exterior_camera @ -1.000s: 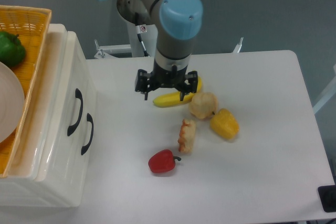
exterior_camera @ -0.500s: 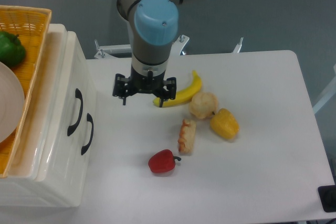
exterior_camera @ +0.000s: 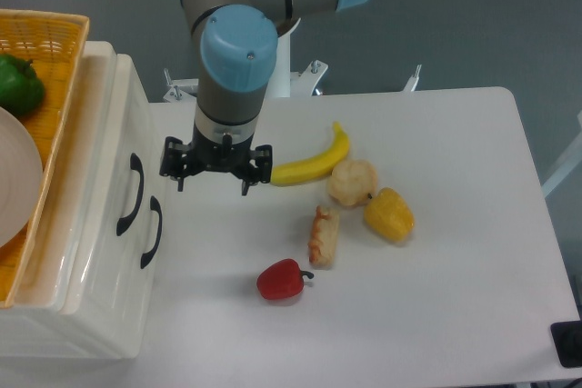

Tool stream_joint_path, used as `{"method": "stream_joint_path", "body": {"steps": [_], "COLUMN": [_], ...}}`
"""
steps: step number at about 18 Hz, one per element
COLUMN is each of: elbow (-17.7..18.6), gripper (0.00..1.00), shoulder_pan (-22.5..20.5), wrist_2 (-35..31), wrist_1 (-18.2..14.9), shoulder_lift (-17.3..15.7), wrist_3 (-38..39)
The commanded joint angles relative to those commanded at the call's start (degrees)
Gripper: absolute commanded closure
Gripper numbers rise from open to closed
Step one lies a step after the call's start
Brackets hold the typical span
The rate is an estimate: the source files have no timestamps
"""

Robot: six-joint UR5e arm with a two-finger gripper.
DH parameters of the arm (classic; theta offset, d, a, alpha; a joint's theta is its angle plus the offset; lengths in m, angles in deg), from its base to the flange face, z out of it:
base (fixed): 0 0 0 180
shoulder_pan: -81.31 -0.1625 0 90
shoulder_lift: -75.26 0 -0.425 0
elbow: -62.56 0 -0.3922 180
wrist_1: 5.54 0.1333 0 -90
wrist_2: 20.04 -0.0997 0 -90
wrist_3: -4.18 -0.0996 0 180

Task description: Slide open the top white drawer

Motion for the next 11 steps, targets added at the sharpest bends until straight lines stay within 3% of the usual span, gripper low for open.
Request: {"method": "stream_joint_path", "body": {"steps": [11], "elbow": [0.09], "gripper": [0.0], "shoulder_pan": [1.5], "wrist_2": [3.08], "wrist_1": [-0.18], "shoulder_lift": [0.44], "wrist_3": [1.59]}}
